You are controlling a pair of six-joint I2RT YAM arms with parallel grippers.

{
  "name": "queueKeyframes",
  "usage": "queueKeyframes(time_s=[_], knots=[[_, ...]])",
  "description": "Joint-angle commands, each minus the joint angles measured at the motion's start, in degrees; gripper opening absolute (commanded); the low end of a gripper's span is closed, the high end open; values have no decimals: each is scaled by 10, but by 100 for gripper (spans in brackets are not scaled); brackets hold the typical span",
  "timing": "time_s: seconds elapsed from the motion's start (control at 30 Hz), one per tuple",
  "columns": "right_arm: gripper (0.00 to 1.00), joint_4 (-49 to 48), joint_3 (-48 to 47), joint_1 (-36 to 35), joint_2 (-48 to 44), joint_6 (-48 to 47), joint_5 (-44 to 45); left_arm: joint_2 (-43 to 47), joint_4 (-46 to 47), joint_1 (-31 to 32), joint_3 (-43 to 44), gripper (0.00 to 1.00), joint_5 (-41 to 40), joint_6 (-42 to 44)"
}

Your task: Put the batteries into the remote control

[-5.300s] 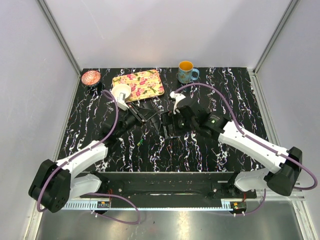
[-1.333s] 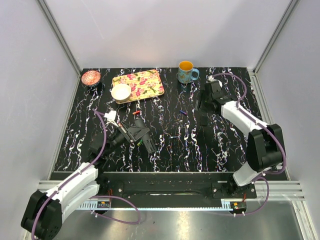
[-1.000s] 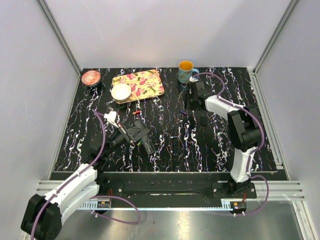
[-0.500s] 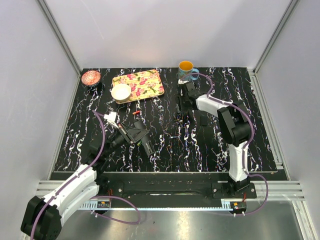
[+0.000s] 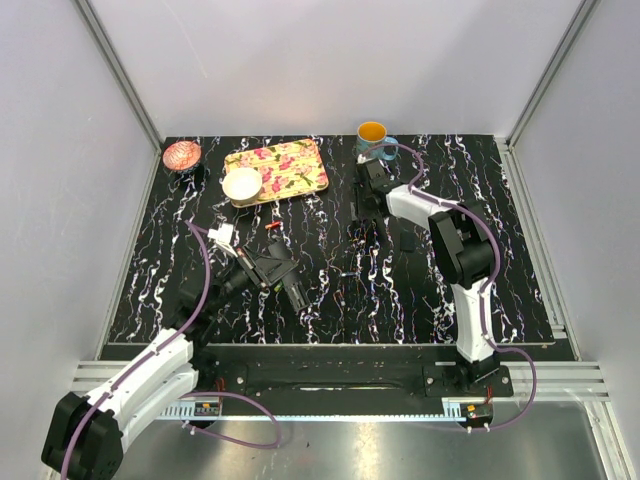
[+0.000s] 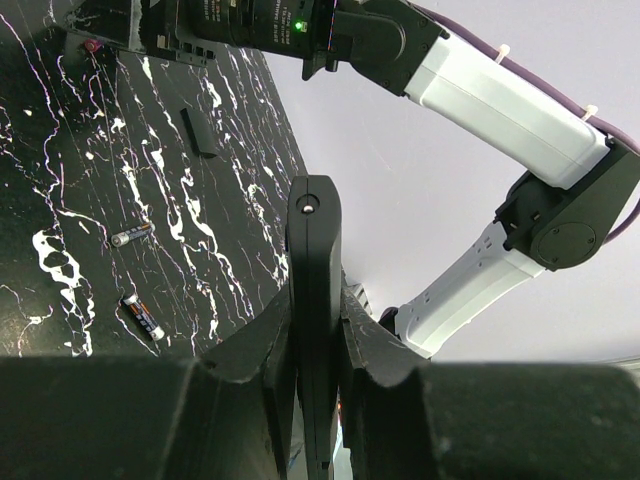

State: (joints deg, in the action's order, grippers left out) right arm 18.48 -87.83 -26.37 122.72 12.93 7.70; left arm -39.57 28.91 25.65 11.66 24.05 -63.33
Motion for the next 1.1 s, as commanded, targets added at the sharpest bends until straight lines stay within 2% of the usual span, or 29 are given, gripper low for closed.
queueKeyframes(time_s=[0.0, 0.2, 0.3, 0.33, 0.4, 0.77, 0.87, 1.0, 1.07], knots=[[65, 23, -26, -3, 18, 60, 39, 5, 17, -1, 26, 0, -5, 3], [63, 40, -37, -3, 27, 73, 45, 7, 12, 2, 27, 0, -5, 6], [57, 40, -37, -2, 25, 76, 39, 7, 10, 2, 27, 0, -8, 6], [49, 41, -37, -2, 25, 73, 37, 7, 10, 2, 27, 0, -9, 6], [43, 46, -37, -2, 25, 72, 35, 7, 11, 3, 27, 0, -9, 5], [28, 47, -7, -3, 6, 56, 29, 6, 16, 3, 22, 0, -8, 4], [27, 45, 6, -2, -4, 52, 28, 5, 22, 3, 20, 0, -7, 1], [39, 47, 15, -2, -16, 61, 13, -1, 30, 3, 17, 0, -5, -4], [41, 52, 17, -3, -25, 68, 13, -3, 33, 4, 16, 0, -3, -5]])
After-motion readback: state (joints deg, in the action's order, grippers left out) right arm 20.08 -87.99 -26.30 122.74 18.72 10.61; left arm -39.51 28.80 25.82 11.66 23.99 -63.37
